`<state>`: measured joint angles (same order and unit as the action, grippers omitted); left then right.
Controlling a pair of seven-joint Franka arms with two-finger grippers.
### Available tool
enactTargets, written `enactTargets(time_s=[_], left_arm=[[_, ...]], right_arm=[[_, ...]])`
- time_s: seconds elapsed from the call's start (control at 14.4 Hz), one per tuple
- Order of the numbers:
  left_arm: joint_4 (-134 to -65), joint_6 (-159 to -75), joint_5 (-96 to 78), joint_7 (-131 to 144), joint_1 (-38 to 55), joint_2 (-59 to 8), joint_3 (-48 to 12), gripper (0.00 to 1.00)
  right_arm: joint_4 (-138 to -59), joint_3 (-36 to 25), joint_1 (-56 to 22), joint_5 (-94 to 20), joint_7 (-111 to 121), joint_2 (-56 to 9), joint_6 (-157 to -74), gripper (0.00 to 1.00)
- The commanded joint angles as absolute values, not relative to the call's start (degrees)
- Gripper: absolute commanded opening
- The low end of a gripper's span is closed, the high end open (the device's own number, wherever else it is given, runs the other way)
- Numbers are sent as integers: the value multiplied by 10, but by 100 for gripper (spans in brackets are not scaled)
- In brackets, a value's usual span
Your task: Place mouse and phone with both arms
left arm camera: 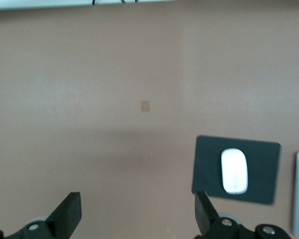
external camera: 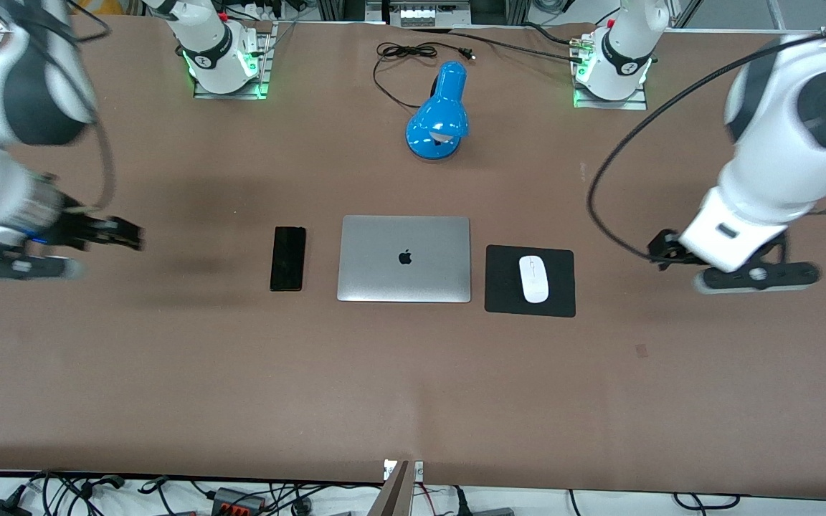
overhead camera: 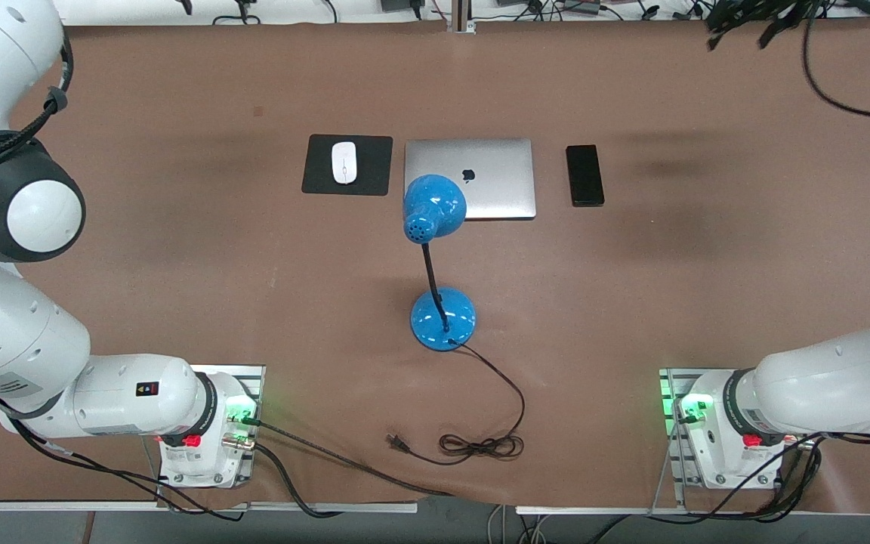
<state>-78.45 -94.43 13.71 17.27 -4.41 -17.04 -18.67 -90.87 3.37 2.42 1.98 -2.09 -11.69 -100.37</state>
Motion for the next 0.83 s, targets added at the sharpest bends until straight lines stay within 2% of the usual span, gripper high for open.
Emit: enactTargets(time_s=[0.0, 0.14, 0.21, 0.42, 0.62, 0.76], left_arm=[[-723, -848, 78, 128, -72, -178, -190, 100], [-719, -826, 76, 40, -90, -178, -185, 100], [-730, -825, 70, -4, -91, -152, -182, 100], [-850, -865, -44, -19, -47, -49, -66, 100], [-946, -938, -6, -22, -27, 11, -51, 100], [-962, -940, -6, -16, -21, 25, -47, 100]], right_arm=[[-837, 2, 42, 12, -2, -111, -912, 100], [-810, -2, 47, 22, -9, -101, -889, 100], [-810, -1, 47, 26, -10, -92, -891, 100], [-824, 3, 42, 23, -3, -84, -854, 100], [-843, 4, 41, 23, -1, -72, -863, 100], [-860, 4, 41, 27, 14, -59, -881, 100]])
